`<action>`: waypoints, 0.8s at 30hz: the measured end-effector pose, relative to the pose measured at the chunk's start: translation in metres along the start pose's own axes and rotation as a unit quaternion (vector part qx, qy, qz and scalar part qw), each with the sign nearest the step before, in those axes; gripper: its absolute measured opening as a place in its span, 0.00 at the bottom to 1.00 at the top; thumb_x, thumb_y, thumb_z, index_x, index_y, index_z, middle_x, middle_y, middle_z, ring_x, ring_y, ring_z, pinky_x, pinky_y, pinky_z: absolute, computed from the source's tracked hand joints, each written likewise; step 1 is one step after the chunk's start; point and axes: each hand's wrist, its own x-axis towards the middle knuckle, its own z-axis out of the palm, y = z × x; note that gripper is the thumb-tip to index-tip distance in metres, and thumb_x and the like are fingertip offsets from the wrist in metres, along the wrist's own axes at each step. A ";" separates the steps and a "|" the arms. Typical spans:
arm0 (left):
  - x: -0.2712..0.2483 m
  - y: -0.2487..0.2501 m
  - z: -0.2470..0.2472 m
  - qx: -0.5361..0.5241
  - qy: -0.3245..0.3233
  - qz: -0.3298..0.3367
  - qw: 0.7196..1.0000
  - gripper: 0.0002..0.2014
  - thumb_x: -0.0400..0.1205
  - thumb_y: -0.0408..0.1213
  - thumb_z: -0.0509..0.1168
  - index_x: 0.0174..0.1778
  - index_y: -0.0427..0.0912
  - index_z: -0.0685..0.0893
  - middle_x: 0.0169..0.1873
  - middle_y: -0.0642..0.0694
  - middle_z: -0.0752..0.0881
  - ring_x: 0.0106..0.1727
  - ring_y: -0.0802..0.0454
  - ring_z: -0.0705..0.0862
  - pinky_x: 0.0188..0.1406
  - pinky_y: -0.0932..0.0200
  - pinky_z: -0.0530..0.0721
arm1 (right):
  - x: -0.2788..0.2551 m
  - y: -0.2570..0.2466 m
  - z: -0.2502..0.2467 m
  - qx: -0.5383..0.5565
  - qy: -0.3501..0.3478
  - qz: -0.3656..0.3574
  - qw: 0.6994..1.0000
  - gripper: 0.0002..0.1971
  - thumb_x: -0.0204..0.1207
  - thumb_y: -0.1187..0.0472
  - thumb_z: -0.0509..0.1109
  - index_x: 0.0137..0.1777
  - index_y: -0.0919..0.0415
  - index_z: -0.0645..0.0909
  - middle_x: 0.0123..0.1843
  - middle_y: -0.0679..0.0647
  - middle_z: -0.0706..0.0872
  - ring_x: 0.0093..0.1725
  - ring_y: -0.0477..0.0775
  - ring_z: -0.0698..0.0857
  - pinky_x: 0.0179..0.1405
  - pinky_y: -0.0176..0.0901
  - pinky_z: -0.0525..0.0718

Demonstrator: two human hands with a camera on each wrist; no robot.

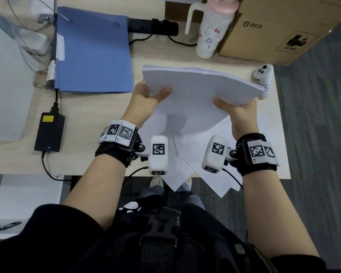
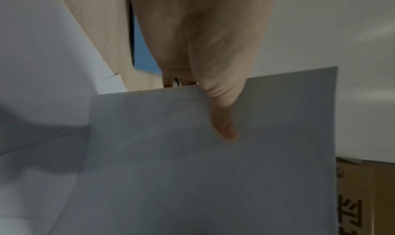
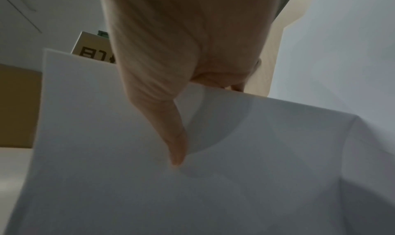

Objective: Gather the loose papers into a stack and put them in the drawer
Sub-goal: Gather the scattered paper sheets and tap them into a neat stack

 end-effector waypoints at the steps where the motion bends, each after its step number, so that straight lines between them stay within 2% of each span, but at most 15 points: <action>1: 0.000 0.001 0.000 -0.003 0.004 0.006 1.000 0.13 0.79 0.28 0.67 0.60 0.34 0.80 0.46 0.56 0.86 0.43 0.71 0.86 0.45 0.74 0.81 | 0.000 -0.002 0.000 0.005 0.000 -0.012 1.000 0.17 0.60 0.77 0.77 0.38 0.53 0.85 0.35 0.42 0.90 0.39 0.44 0.86 0.43 0.37 0.84; 4: 0.002 0.003 -0.002 -0.012 0.006 0.027 1.000 0.17 0.78 0.28 0.68 0.62 0.29 0.78 0.49 0.50 0.86 0.47 0.65 0.87 0.49 0.70 0.82 | 0.002 -0.005 -0.001 0.017 0.002 -0.034 0.999 0.19 0.61 0.81 0.75 0.33 0.53 0.87 0.34 0.42 0.90 0.38 0.43 0.86 0.43 0.37 0.84; 6: 0.002 0.000 -0.004 -0.010 0.000 0.029 1.000 0.20 0.77 0.30 0.69 0.63 0.27 0.77 0.51 0.49 0.86 0.50 0.62 0.87 0.52 0.67 0.83 | 0.002 -0.001 -0.002 0.011 0.002 -0.028 1.000 0.17 0.60 0.80 0.76 0.34 0.53 0.86 0.34 0.42 0.91 0.38 0.43 0.87 0.44 0.37 0.84; 10: -0.001 -0.014 -0.007 0.017 -0.002 0.008 1.000 0.18 0.76 0.27 0.70 0.61 0.34 0.76 0.49 0.54 0.86 0.47 0.69 0.86 0.49 0.71 0.82 | -0.002 0.015 -0.005 -0.025 -0.012 0.025 0.999 0.17 0.56 0.71 0.78 0.43 0.54 0.84 0.43 0.48 0.89 0.43 0.46 0.87 0.47 0.40 0.85; 14: -0.002 -0.025 -0.008 0.021 -0.008 -0.021 1.000 0.15 0.79 0.28 0.66 0.62 0.32 0.79 0.49 0.54 0.86 0.46 0.69 0.86 0.50 0.71 0.83 | -0.004 0.021 -0.002 -0.033 -0.035 0.029 0.998 0.20 0.58 0.70 0.77 0.49 0.53 0.82 0.49 0.52 0.87 0.50 0.50 0.86 0.50 0.42 0.85; 18: 0.000 -0.023 -0.003 0.017 0.007 -0.015 1.000 0.14 0.80 0.27 0.65 0.61 0.31 0.79 0.48 0.52 0.86 0.44 0.70 0.86 0.48 0.73 0.82 | -0.001 0.019 -0.001 -0.026 -0.014 0.021 0.999 0.17 0.62 0.70 0.77 0.47 0.50 0.83 0.48 0.51 0.87 0.50 0.50 0.86 0.52 0.43 0.85; 21: -0.002 -0.032 -0.004 -0.003 0.009 -0.037 0.999 0.15 0.78 0.26 0.67 0.61 0.31 0.79 0.50 0.49 0.87 0.46 0.64 0.87 0.49 0.70 0.83 | -0.004 0.023 -0.002 -0.041 -0.010 0.037 0.998 0.15 0.66 0.73 0.76 0.42 0.51 0.84 0.44 0.49 0.88 0.45 0.45 0.87 0.55 0.46 0.84; 24: -0.008 -0.045 -0.003 -0.027 0.007 -0.079 0.996 0.16 0.78 0.24 0.66 0.63 0.32 0.78 0.48 0.51 0.86 0.44 0.66 0.88 0.46 0.71 0.83 | -0.005 0.030 0.001 -0.064 -0.013 0.056 0.996 0.13 0.69 0.73 0.74 0.42 0.51 0.83 0.43 0.46 0.87 0.40 0.36 0.86 0.51 0.36 0.83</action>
